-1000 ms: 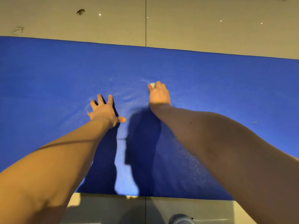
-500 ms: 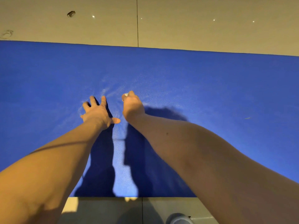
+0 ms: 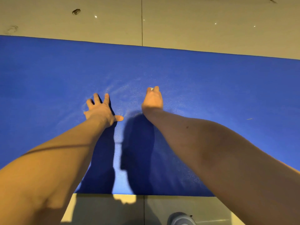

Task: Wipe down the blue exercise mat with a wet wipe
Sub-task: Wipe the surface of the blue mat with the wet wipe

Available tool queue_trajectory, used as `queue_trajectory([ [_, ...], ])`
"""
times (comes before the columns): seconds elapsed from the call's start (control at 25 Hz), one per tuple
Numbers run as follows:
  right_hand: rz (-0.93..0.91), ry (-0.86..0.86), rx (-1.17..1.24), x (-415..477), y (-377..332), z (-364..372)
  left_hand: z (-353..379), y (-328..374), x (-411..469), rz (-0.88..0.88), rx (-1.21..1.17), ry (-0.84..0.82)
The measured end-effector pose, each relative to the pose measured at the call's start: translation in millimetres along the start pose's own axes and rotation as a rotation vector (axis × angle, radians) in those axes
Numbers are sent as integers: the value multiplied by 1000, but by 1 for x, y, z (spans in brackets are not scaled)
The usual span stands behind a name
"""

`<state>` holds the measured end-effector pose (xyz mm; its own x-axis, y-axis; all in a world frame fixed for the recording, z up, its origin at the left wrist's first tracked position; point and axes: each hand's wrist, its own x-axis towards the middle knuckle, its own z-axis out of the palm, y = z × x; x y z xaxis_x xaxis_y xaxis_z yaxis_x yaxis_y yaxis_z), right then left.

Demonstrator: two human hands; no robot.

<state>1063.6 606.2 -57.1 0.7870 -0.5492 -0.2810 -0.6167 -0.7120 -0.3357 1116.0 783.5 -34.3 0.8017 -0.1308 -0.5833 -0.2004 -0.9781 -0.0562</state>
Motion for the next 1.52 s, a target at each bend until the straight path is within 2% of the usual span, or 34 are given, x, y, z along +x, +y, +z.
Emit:
queue_trajectory([
  [0.12, -205, -123, -16, -26, -34, 20, 5, -5, -9, 37, -77, 22],
  [0.24, -292, -163, -43, -32, -37, 19, 13, -12, -27, 40, -82, 74],
  [0.32, -271, -126, -59, -27, -19, 10, 19, -16, -41, 16, -36, 78],
  [0.4, -224, -1, -116, -22, 14, 2, 25, -21, -54, -9, -27, 36],
  [0.52, -70, 123, -127, -19, 55, -1, 35, -29, -64, -13, -41, -20],
  [0.6, 22, 159, -117, -22, 53, 3, 41, -30, -65, -6, -40, -5],
  [0.68, 26, 174, -90, -31, 31, 12, 43, -28, -62, -19, -43, 2],
  [0.76, -90, 78, -14, -50, -2, 21, 42, -25, -58, -31, -43, -14],
  [0.88, -371, -84, 12, -84, -41, 40, 42, -25, -55, -33, -37, -22],
  [0.96, -449, -116, 29, -85, -41, 40, 43, -26, -55, -32, -38, -20],
  [1.0, -507, -116, -62, -79, -35, 33, 42, -26, -56, -32, -33, -21],
  [1.08, -450, -139, -139, -66, -9, 22, 41, -25, -58, -31, -21, -17],
  [1.2, -161, -49, -83, -54, 36, 9, 38, -25, -60, -25, -31, -19],
  [1.32, -15, -14, -118, -58, 37, 6, 39, -26, -64, -28, -32, -26],
  [1.4, -37, -34, -117, -67, 13, 14, 40, -28, -66, -19, -39, -29],
  [1.52, -250, -147, -67, -95, -31, 38, 44, -37, -74, 15, -55, -28],
])
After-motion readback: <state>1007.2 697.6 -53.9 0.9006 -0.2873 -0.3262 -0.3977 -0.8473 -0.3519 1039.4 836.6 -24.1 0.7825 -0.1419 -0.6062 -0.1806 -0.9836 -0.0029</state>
